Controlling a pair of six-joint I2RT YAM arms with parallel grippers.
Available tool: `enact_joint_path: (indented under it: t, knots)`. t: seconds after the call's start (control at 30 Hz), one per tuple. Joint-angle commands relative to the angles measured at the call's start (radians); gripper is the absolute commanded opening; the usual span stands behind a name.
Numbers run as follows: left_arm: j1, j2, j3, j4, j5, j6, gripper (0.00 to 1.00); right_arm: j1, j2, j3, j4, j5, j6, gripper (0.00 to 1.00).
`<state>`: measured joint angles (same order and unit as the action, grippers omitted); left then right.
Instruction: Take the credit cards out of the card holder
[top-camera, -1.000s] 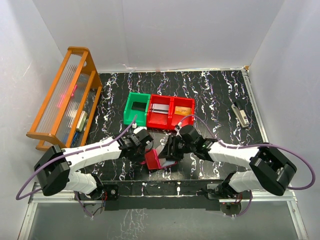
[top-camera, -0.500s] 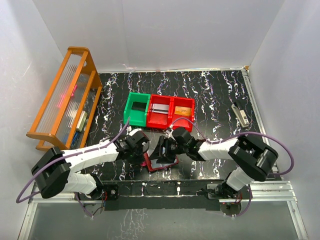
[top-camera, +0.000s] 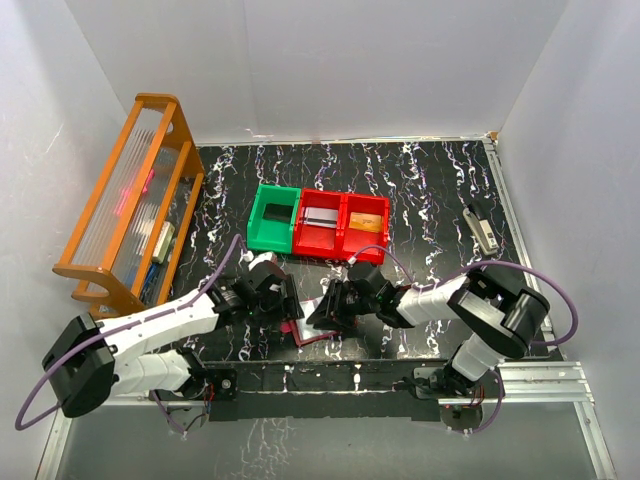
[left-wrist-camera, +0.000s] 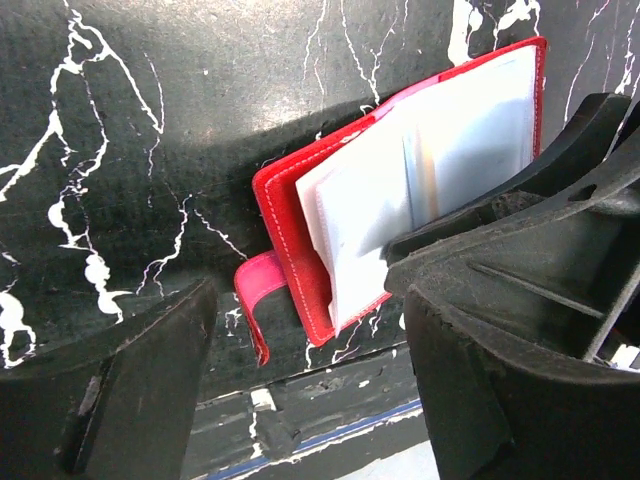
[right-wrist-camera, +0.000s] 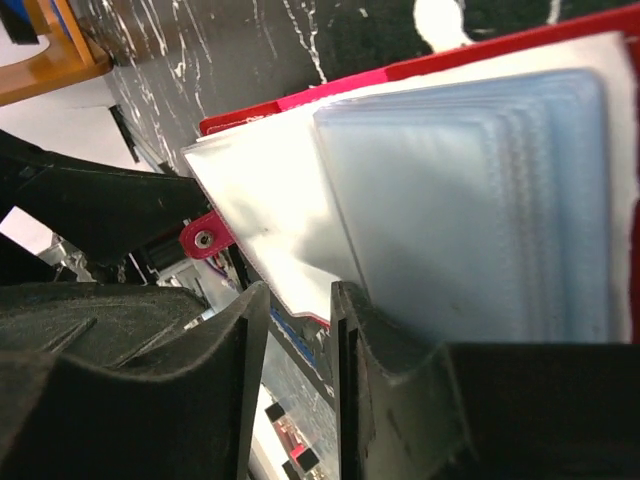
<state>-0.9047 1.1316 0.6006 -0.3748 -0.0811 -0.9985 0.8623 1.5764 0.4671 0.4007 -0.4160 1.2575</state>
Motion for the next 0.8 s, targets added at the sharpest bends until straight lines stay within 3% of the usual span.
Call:
enact_joint_path:
  t: [0.0, 0.17, 0.33, 0.47, 0.7, 0.77]
  knots:
    - [0.008, 0.022, -0.01, 0.043, 0.006, -0.024, 0.75, 0.001, -0.041, -0.002, -0.025, 0.05, -0.001, 0.28]
    - [0.016, 0.1, -0.001, 0.058, 0.004, -0.019, 0.74, 0.001, -0.059, -0.001, -0.047, 0.062, -0.003, 0.26]
    - [0.019, 0.147, -0.002, 0.05, -0.001, -0.02, 0.66, 0.0, -0.083, 0.019, -0.053, 0.046, -0.018, 0.26]
    - [0.019, 0.153, 0.007, 0.03, -0.017, -0.013, 0.45, 0.001, -0.139, 0.077, -0.157, 0.067, -0.06, 0.28]
    - [0.019, 0.149, 0.044, 0.042, 0.028, 0.076, 0.14, -0.012, -0.323, 0.198, -0.529, 0.31, -0.204, 0.34]
    - [0.018, 0.165, 0.062, 0.039, 0.053, 0.105, 0.1, -0.027, -0.364, 0.197, -0.601, 0.364, -0.223, 0.36]
